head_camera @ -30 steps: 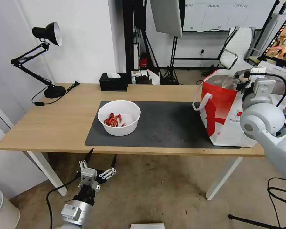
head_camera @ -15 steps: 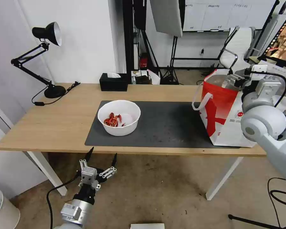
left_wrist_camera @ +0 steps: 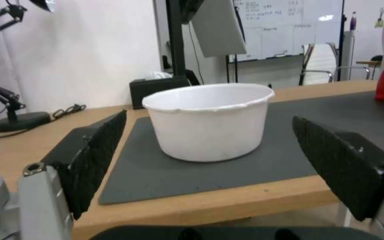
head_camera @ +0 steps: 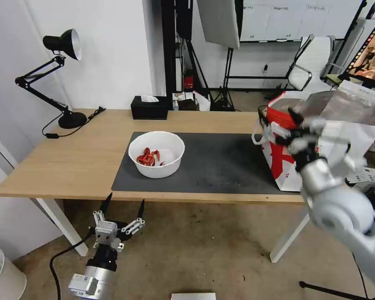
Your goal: Pick up the trash from the table and place it into the takeout bag.
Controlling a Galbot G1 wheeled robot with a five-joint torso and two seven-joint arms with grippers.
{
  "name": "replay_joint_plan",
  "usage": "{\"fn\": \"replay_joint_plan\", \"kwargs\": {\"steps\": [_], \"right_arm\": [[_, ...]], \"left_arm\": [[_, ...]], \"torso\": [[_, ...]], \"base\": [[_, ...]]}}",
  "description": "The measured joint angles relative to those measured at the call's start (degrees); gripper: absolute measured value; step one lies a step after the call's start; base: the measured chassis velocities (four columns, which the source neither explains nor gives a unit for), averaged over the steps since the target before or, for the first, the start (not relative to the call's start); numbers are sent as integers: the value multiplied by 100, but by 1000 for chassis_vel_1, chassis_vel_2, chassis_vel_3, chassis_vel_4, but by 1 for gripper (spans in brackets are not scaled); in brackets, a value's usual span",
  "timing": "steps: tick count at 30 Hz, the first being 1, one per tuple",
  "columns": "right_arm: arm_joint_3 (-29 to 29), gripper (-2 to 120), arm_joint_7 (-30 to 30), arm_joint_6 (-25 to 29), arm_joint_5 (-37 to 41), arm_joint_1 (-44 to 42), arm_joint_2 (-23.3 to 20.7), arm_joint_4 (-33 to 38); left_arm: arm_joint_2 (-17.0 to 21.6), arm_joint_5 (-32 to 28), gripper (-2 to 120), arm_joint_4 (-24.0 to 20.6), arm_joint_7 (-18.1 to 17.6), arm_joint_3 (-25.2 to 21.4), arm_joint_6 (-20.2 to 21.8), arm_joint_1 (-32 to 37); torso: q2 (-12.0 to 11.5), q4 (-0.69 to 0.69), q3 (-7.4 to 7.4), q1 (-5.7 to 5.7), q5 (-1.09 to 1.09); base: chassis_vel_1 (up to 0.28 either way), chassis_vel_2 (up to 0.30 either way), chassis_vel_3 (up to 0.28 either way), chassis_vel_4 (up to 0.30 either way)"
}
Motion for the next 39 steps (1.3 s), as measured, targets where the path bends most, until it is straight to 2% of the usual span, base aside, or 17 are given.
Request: {"fn": "replay_joint_plan", "kwargs": {"steps": [2,3,5,6,9,18,26,39], "right_arm": [[319,100,-322,243,-287,-760,262,17],[319,100,-322,243,-287,-760,262,17],[460,100,-586,485,-734,-1539,634,-77],[460,100,-586,485,-734,-1539,634,-77],[387,100,-716,797,-1331,-1973,1021,-376],[-52,100,-638,784,-1678,-2102,1378,-828],[-460,100,-142,390,-2066,-2028,1523,-839],[-530,100,-38,320,-2099,-1990,1538,-804]], "left_arm": [[-1,6,100,34,6,22,-1,-17],[-1,6,100,34,6,22,-1,-17],[-3,9,100,84,9,50,-4,-37],[-3,9,100,84,9,50,-4,-37],[-16,14,100,128,13,68,-12,-39],[-16,16,100,208,16,71,-23,-54],[-9,13,100,269,20,76,-29,-83],[0,-1,100,334,28,83,-55,-115]], "torso": [[0,0,0,0,-1],[0,0,0,0,-1],[0,-1,0,0,0],[0,-1,0,0,0],[0,1,0,0,0],[-1,2,1,0,0],[-1,2,1,1,0],[0,2,1,0,0]], "base": [[0,0,0,0],[0,0,0,0],[0,0,0,0],[0,0,0,0],[0,0,0,0],[0,0,0,0],[0,0,0,0],[0,0,0,0]]}}
